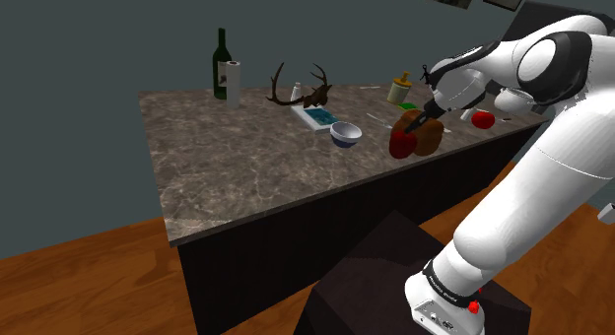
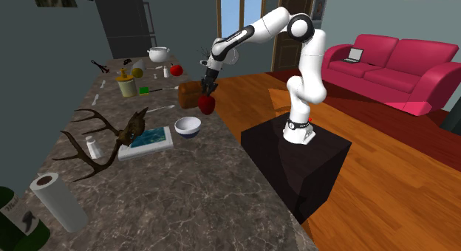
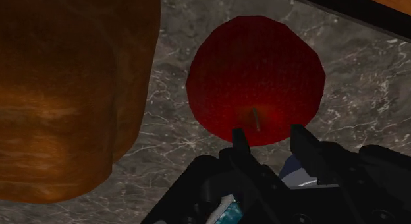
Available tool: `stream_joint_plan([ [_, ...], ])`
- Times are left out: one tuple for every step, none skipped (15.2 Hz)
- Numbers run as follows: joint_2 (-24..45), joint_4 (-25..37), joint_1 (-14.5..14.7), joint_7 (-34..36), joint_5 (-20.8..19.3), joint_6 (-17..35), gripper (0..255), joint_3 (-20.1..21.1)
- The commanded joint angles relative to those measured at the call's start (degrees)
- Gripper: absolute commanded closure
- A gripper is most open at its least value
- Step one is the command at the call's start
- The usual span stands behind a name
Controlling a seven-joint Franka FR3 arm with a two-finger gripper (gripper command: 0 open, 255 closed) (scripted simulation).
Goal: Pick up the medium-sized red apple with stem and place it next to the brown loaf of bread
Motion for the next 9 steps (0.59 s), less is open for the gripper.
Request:
stream_joint_plan([
  [0.0,0.0,0.0,0.0,0.0,0.0,0,0.0],
  [0.0,0.0,0.0,0.0,0.0,0.0,0,0.0],
  [0.0,0.0,0.0,0.0,0.0,0.0,0,0.0],
  [0.0,0.0,0.0,0.0,0.0,0.0,0,0.0],
  [0.0,0.0,0.0,0.0,0.0,0.0,0,0.0],
  [-1.8,0.1,-0.1,1.4,-2.1,-1.1,0,-0.3],
  [-3.4,0.3,-0.3,2.7,-4.1,-2.3,0,-0.5],
  [-5.1,0.6,-0.5,3.9,-6.0,-3.6,0,-0.6],
  [-6.3,0.9,-0.8,4.8,-7.4,-4.6,0,-0.7],
])
